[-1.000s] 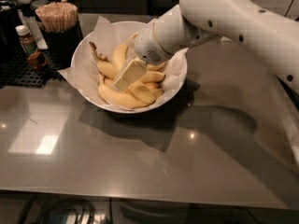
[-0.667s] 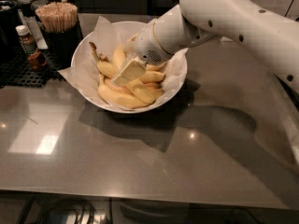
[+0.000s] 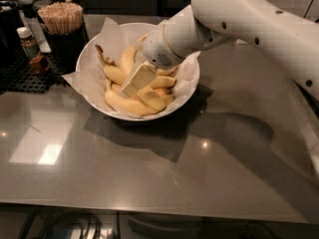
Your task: Pick banana from white bowl
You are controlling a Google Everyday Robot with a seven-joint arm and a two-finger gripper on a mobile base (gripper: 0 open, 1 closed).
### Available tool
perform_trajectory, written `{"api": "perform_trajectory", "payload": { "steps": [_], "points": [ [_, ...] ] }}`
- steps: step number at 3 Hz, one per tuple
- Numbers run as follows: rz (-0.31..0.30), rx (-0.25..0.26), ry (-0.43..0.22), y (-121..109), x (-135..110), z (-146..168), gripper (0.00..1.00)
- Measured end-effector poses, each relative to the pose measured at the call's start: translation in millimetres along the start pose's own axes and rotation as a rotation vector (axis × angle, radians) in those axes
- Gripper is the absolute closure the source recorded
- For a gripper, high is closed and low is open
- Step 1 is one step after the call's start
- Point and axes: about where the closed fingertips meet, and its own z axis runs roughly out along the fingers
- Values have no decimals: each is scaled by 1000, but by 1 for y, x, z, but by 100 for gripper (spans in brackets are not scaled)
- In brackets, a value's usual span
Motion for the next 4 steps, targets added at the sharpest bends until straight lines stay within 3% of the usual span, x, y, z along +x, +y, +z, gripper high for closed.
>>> {"api": "perform_trajectory", "payload": {
  "steps": [1, 2, 3, 4],
  "points": [
    [5, 0, 5, 1, 0, 1, 10],
    [61, 4, 47, 6, 9, 2, 6],
    [78, 4, 48, 7, 9, 2, 0],
    [78, 45, 127, 6, 9, 5, 0]
  ]
}}
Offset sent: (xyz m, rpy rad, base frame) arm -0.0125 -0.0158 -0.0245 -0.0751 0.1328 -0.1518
